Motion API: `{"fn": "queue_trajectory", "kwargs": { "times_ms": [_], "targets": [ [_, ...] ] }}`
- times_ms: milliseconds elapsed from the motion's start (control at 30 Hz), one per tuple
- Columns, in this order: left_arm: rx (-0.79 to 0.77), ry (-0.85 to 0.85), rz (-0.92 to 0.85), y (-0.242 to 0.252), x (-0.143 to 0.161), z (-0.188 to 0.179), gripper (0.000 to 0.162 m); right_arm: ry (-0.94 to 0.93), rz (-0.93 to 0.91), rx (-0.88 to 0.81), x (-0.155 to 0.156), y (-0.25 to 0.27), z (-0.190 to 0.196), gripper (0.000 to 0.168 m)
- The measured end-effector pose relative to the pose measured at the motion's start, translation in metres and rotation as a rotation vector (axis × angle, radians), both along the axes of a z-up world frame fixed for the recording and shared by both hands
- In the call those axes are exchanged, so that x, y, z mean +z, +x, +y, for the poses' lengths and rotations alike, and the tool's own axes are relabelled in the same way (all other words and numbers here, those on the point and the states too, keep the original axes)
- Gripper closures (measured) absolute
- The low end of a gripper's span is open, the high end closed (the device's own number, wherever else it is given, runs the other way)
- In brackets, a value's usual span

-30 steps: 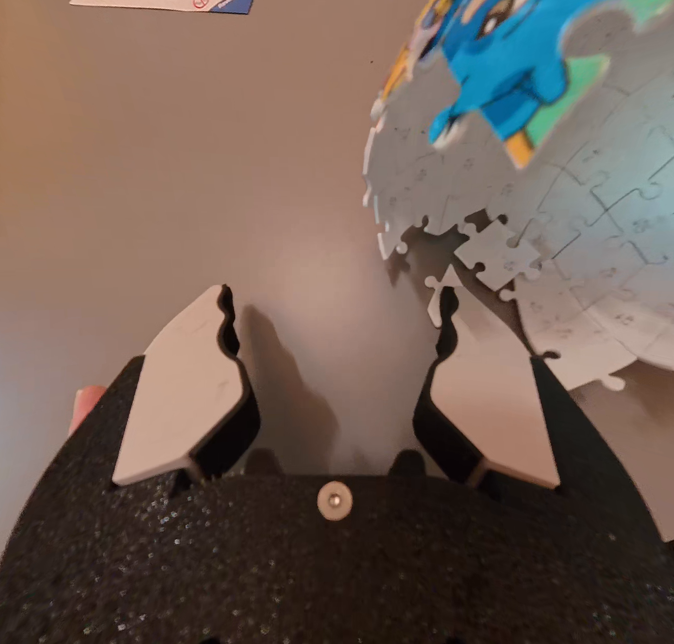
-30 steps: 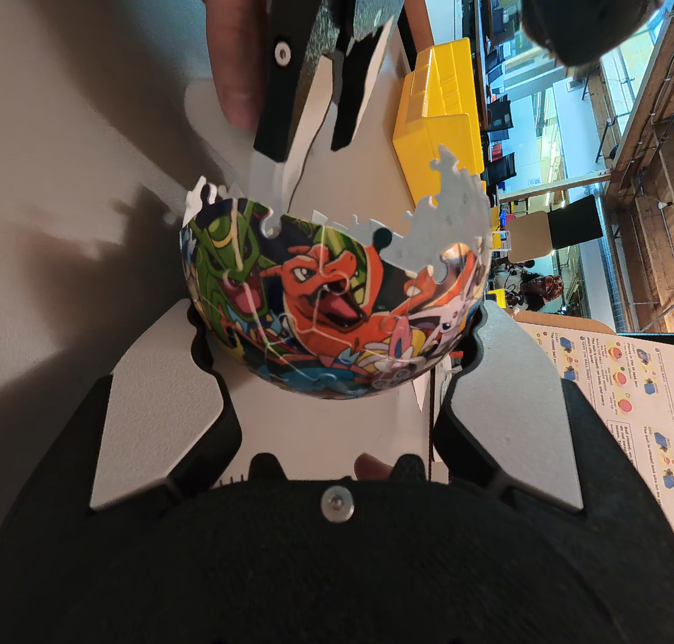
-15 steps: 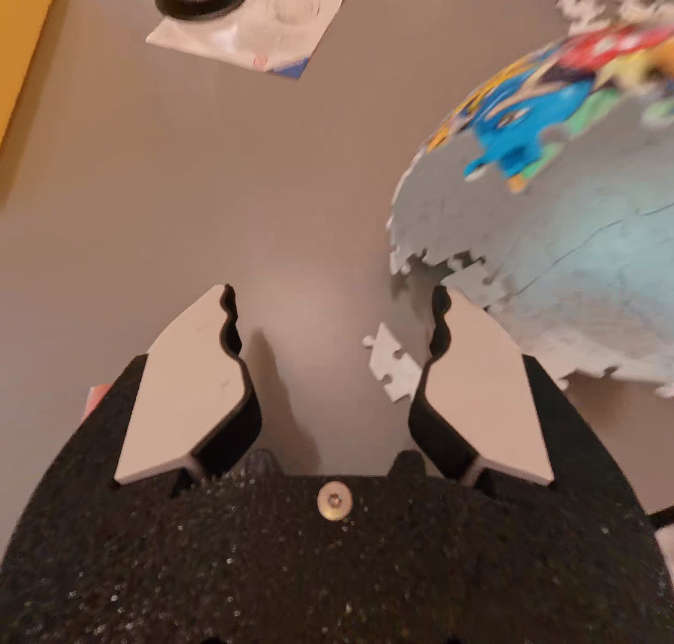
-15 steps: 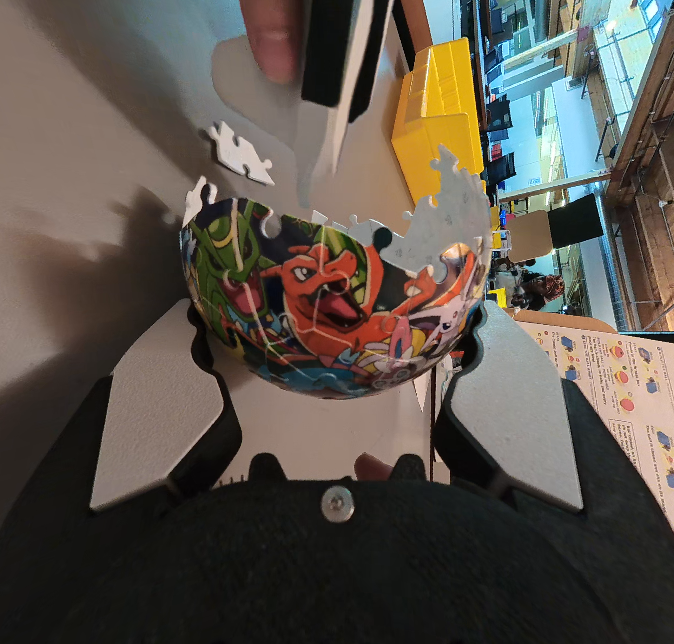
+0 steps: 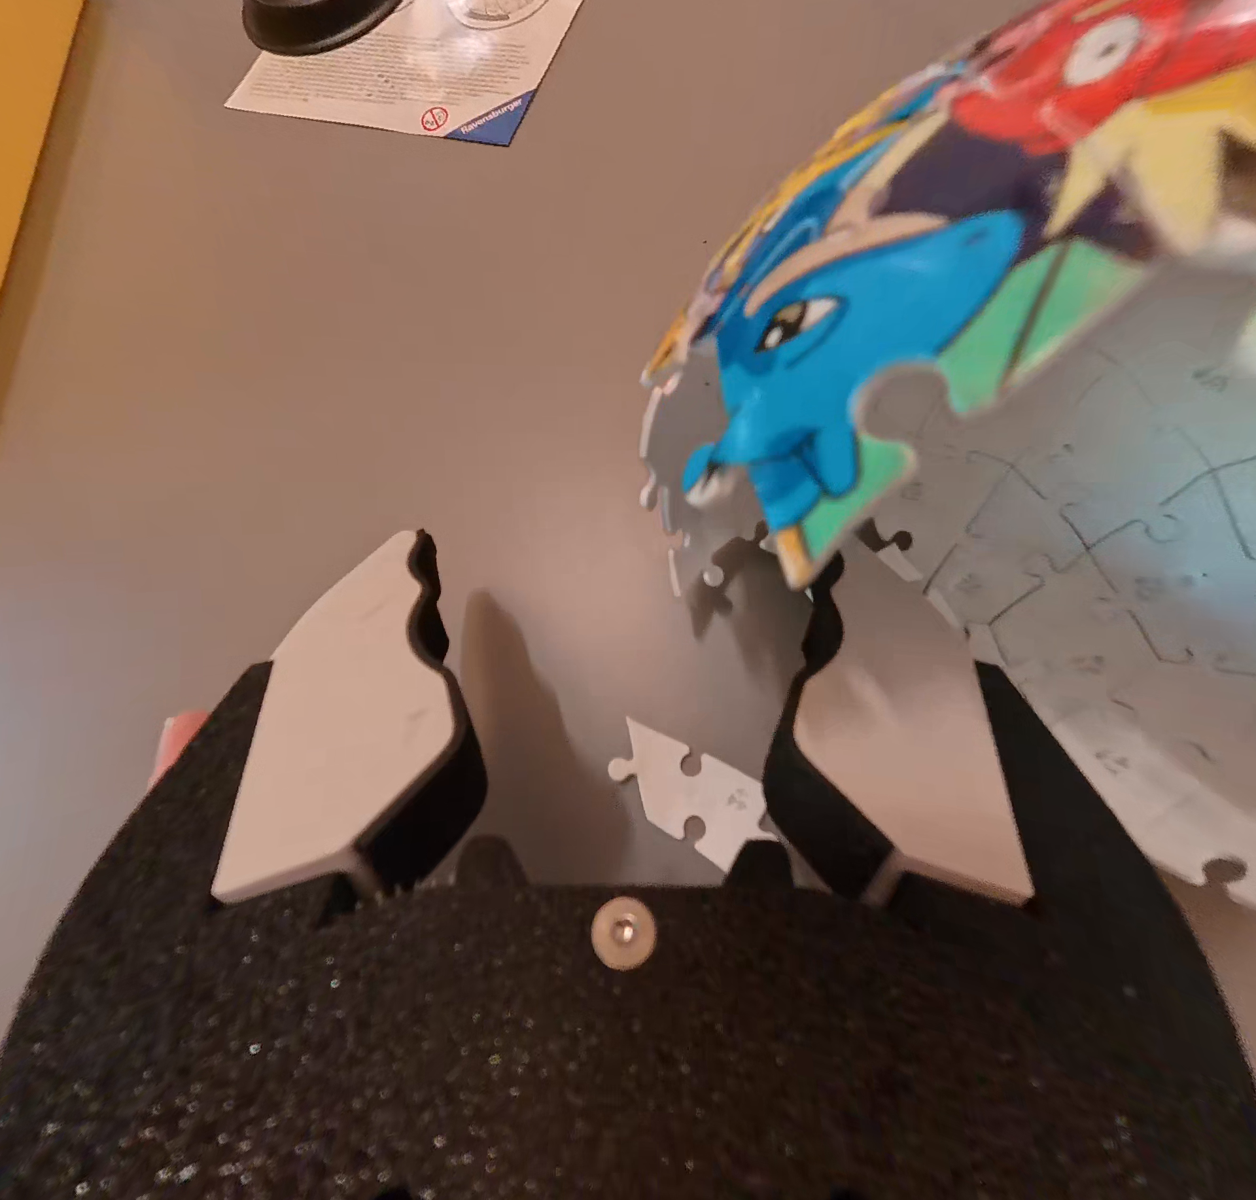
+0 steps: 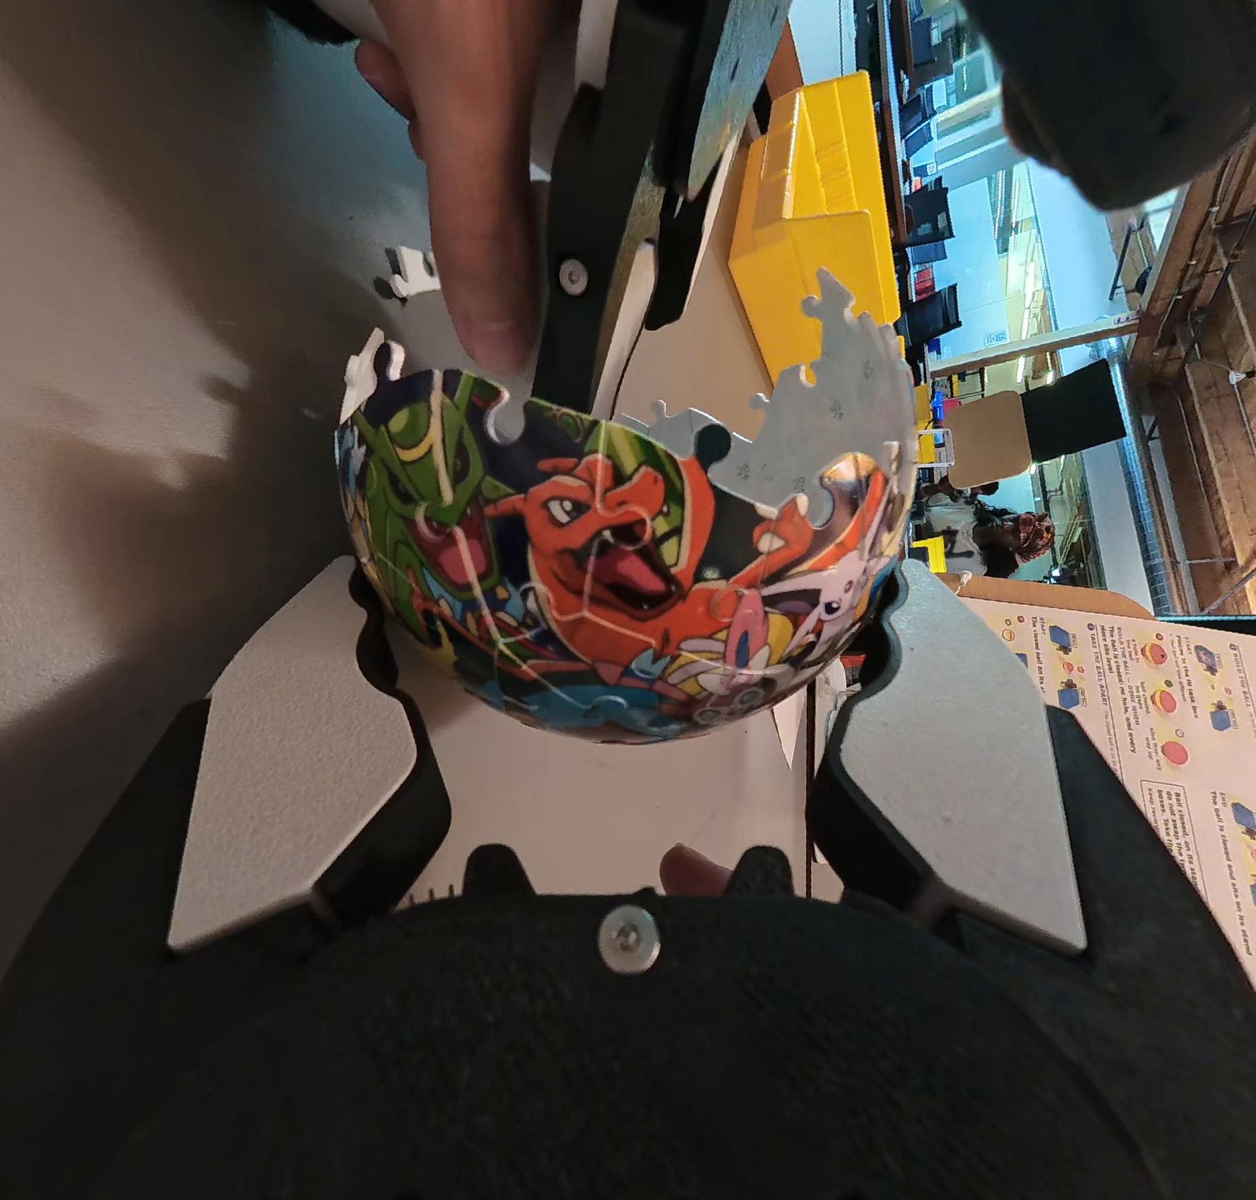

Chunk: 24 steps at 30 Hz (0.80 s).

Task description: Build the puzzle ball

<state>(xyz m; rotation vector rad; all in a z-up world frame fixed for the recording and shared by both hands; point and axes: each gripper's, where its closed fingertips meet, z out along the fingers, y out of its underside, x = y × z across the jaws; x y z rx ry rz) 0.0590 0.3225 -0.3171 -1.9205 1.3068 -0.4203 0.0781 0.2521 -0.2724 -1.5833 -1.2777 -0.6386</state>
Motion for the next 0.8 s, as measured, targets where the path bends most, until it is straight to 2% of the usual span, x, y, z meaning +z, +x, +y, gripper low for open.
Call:
{"fn": "queue_trajectory", "kwargs": {
  "times_ms": [433,800],
  "targets": [
    [0.013,0.073,0.052,-0.015,-0.002,0.002,0.057,-0.001,-0.005,-0.007,0.000,0.002,0.000,0.034],
    [-0.007,0.032,0.061,-0.014,-0.006,-0.006,0.057,-0.002,-0.008,-0.008,0.000,0.002,0.000,0.034]
  ]
}}
